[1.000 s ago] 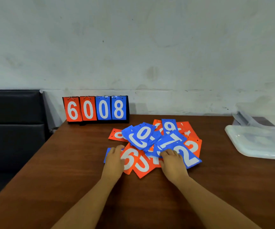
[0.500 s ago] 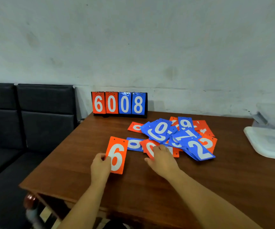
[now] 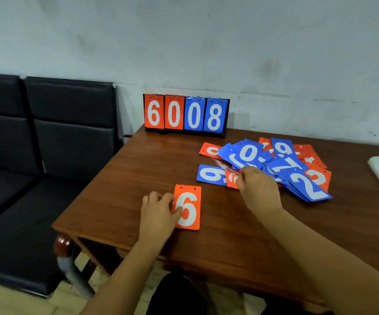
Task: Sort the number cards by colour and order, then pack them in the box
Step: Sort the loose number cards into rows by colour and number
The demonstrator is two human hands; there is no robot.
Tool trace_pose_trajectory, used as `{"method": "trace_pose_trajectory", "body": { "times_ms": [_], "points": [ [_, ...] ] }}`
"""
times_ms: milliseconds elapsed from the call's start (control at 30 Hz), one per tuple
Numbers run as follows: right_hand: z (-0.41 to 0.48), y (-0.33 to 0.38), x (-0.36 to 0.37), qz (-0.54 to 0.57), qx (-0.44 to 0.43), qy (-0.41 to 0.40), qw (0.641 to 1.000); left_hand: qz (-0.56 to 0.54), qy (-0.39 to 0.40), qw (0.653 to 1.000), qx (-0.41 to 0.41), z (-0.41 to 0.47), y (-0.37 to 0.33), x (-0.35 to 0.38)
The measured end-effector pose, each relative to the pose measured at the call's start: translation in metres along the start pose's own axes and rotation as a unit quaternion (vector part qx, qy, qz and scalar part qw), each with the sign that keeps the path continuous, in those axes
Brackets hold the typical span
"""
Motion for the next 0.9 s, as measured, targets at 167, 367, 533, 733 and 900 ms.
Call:
{"method": "trace_pose_trajectory", "body": {
  "times_ms": [167,367,533,733,900],
  "points": [
    [-0.026,0.063,-0.031,0.115,-0.114,-0.085,0.983,-0.45,0.156,0.869,-0.135,-0.008,-0.022,-0.02],
    [-0.056,0.112,-0.014,0.221,-0.194,0.014,0.956,-0.508,0.148,0.839,-0.123,-0.006,-0.015,-0.028],
    [-0.049,0.113,0.018,0.26,-0.084,0.073,0.959,-0.362,0.056,0.917,-0.157,0.028,0.033,-0.044],
    [-0.046,0.119,0.061,0.153,-0.132,0.174,0.964,-0.217,0.062,0.962,-0.157,0.064,0.062,-0.04],
    [-0.051,0.115,0.059,0.144,-0.13,0.155,0.969,-0.01,-0.036,0.999,-0.032,0.059,0.062,-0.034]
  ]
}}
Point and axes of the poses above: each hand's wrist, its own z-axis towards the middle knuckle, its own x-axis out of the palm, y = z × x, the point moved 4 cm from there along z, towards the middle knuckle, and after that the axes turned 11 degrees about -x, right-handed, at the moved point
